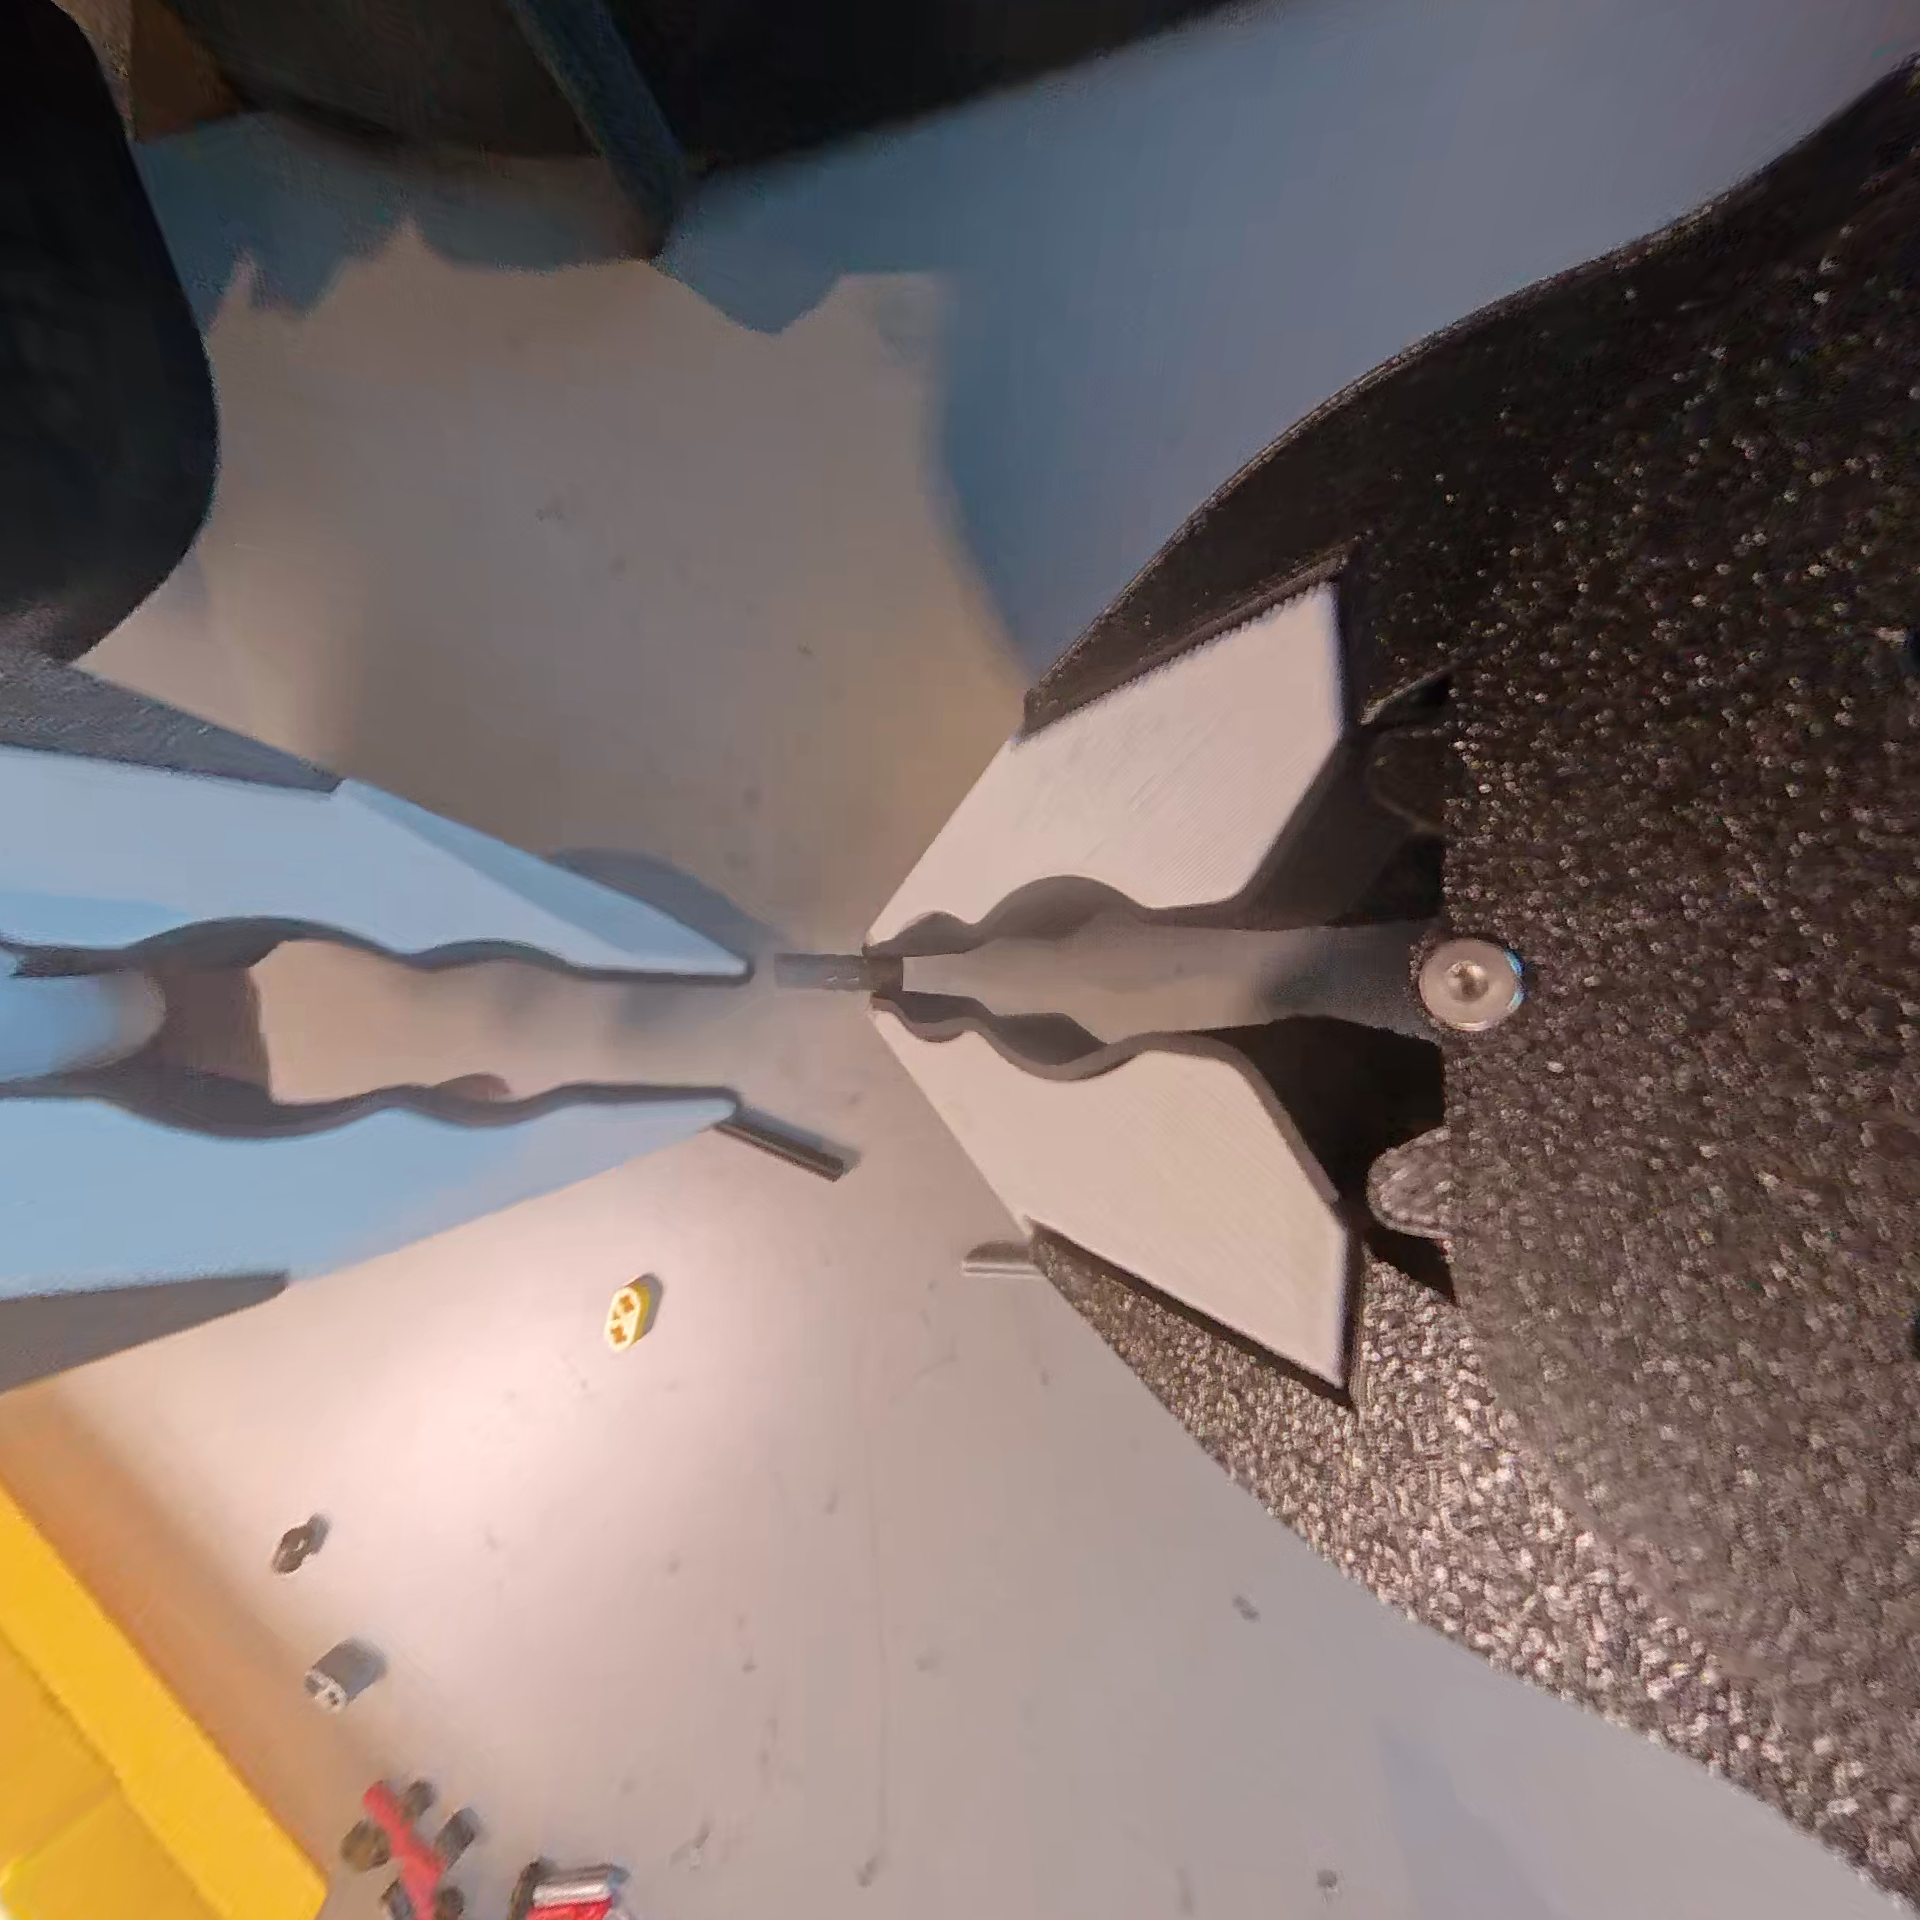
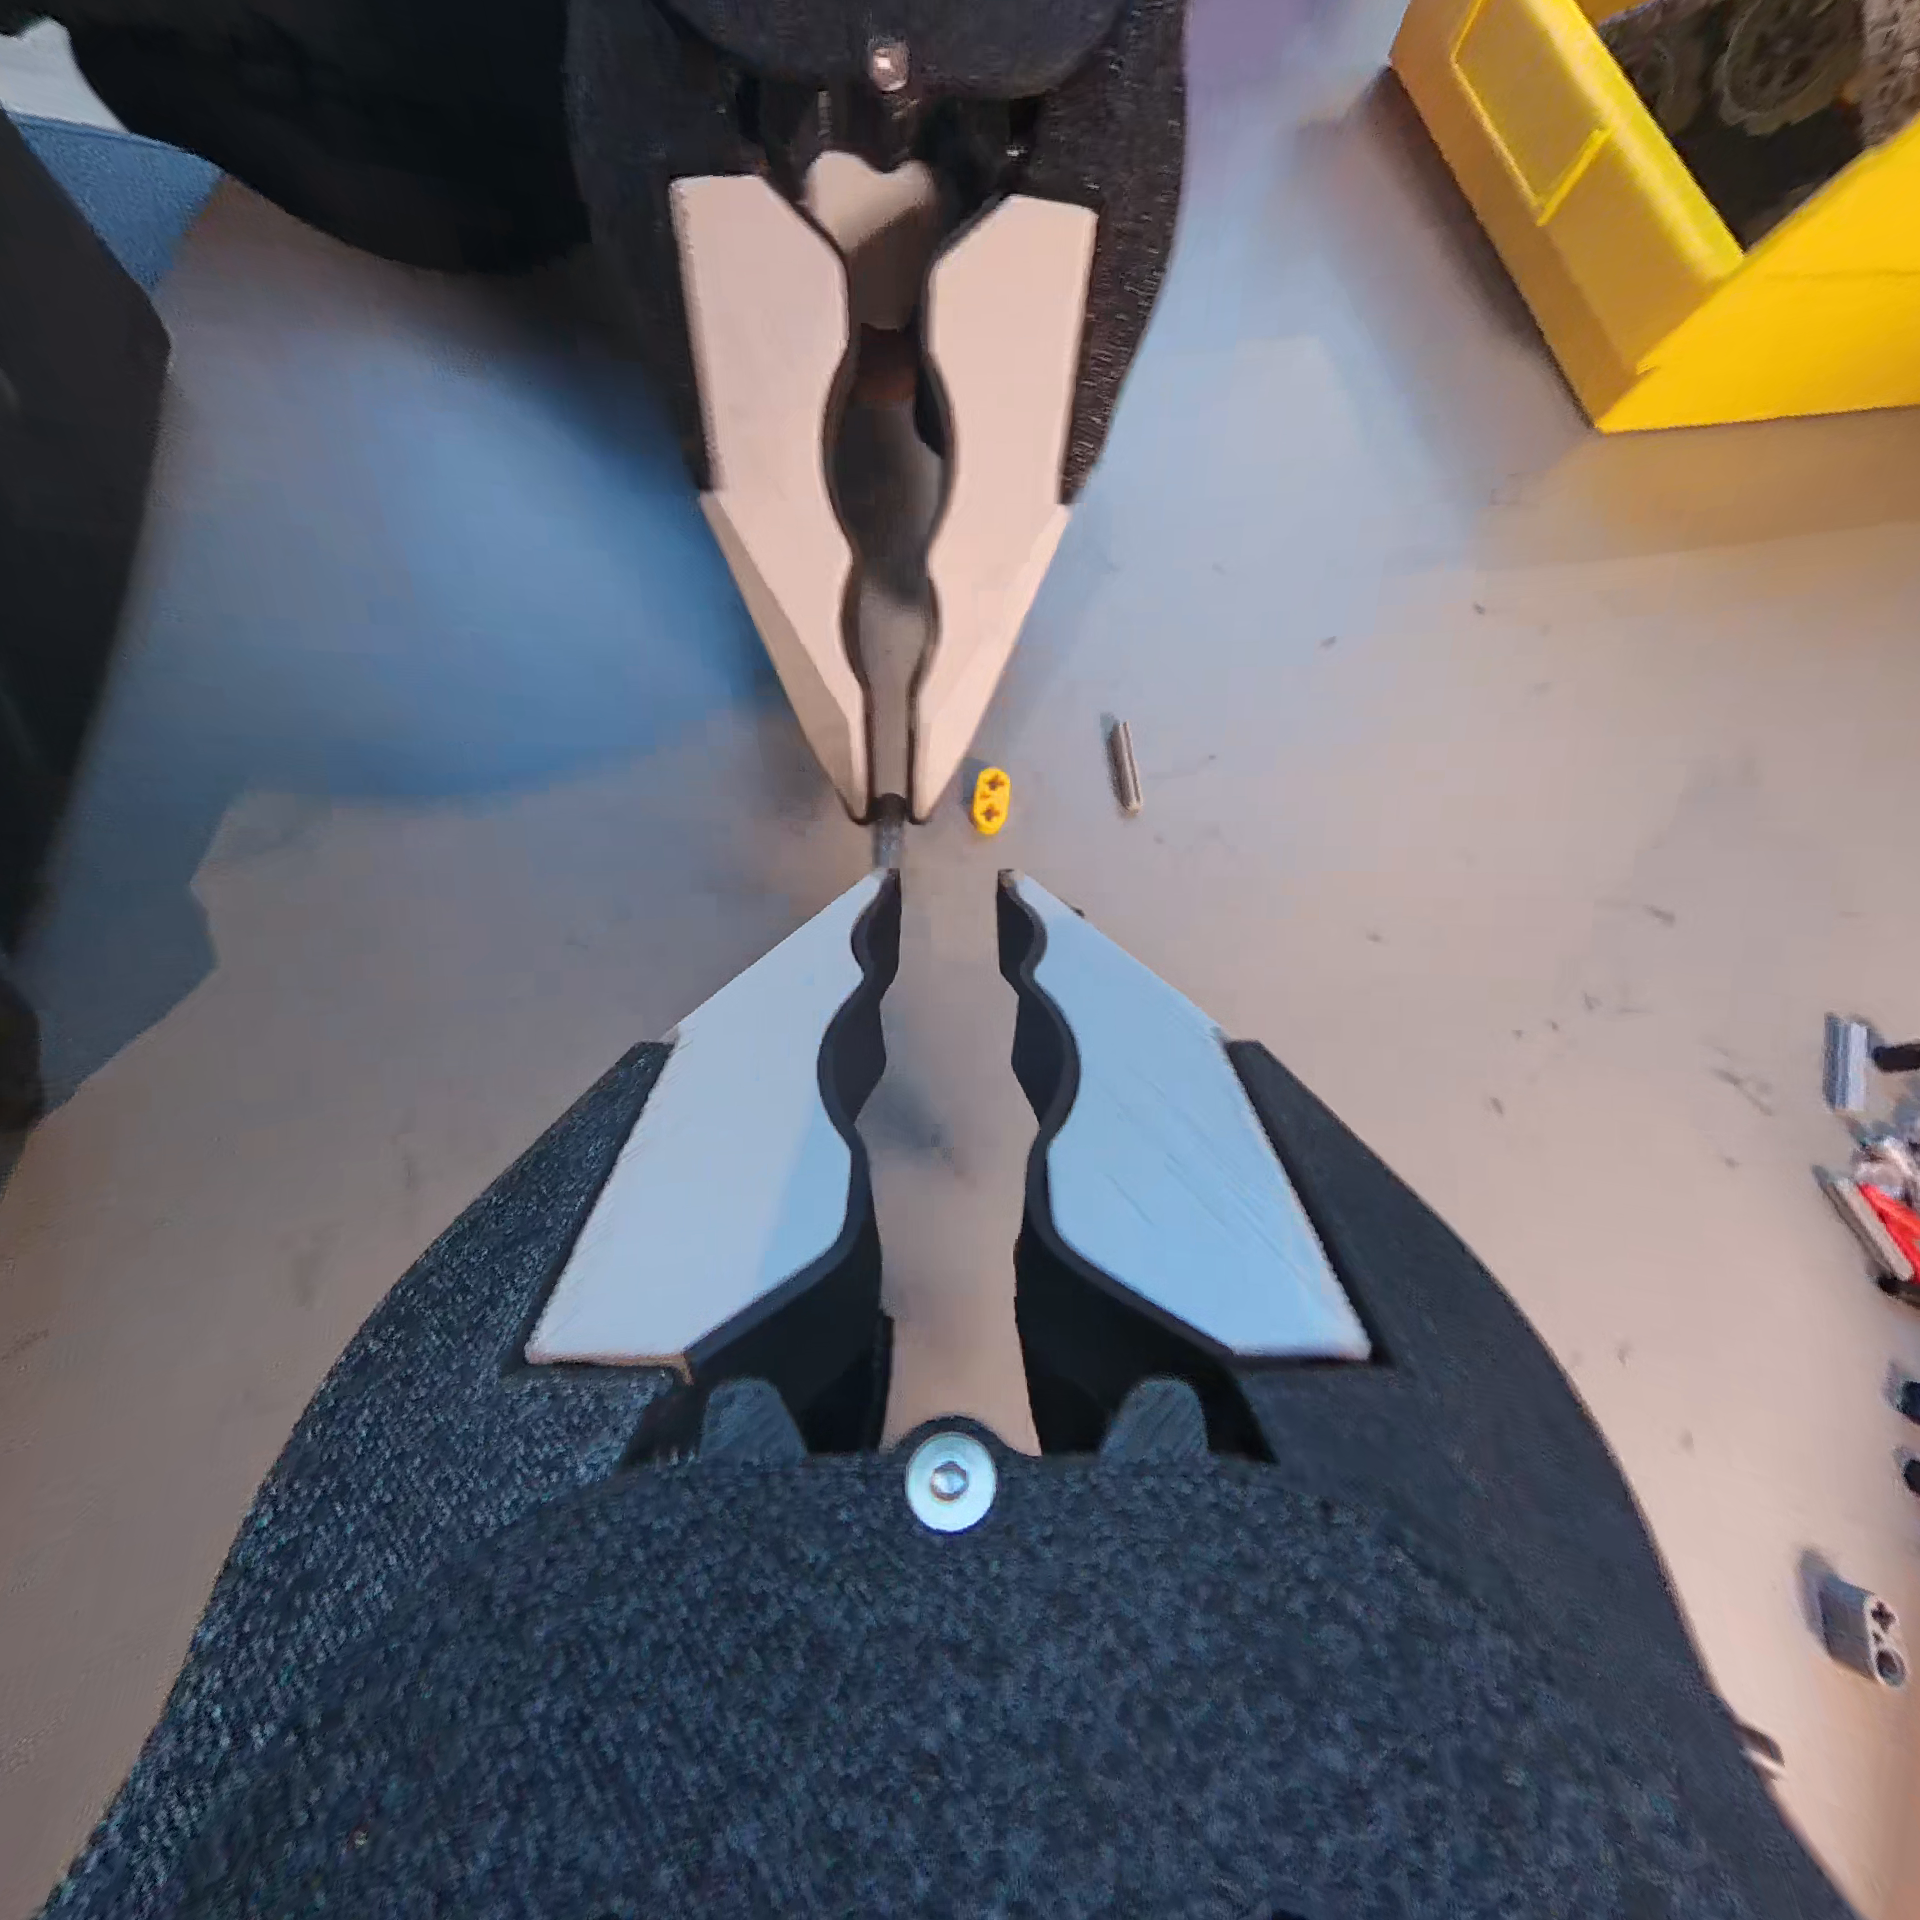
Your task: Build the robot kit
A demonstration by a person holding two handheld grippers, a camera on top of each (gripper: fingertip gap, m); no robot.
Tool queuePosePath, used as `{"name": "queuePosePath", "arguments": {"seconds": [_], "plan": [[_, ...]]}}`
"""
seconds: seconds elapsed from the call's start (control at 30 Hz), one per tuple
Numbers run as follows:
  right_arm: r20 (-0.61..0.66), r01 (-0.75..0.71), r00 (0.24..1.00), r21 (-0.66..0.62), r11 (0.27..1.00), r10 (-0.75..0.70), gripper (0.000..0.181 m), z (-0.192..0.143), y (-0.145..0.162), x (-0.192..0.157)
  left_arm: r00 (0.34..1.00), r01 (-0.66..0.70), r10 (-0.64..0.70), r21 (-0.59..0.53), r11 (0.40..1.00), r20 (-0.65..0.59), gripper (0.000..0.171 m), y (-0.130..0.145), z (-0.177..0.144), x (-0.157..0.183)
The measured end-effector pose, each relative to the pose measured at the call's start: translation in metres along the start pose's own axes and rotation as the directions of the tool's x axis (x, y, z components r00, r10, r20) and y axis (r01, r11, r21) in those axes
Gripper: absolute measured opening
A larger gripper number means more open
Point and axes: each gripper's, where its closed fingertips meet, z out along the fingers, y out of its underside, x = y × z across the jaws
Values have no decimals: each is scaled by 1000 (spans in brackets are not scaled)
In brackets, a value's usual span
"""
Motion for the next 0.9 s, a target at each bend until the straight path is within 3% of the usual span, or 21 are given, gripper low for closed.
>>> {"name": "queuePosePath", "arguments": {"seconds": [0.2,0.4,0.5,0.67,0.9], "plan": [[-71,-88,994,-142,986,78,18,8,30,24,1000,2,-3,-59,998,-21,5,12,3,3],[-42,-97,995,-200,975,91,4,13,32,23,999,6,-9,-73,997,-33,7,15,5,4],[-23,-38,999,-183,982,35,3,10,31,17,998,26,-29,-61,998,-48,16,14,3,5],[22,17,1000,0,1000,-17,3,-4,-4,-6,995,86,-82,86,993,-48,21,-9,-8,-2],[23,30,999,6,1000,-30,4,-6,-10,-13,998,43,-36,144,989,-51,3,-23,-8,4]]}}
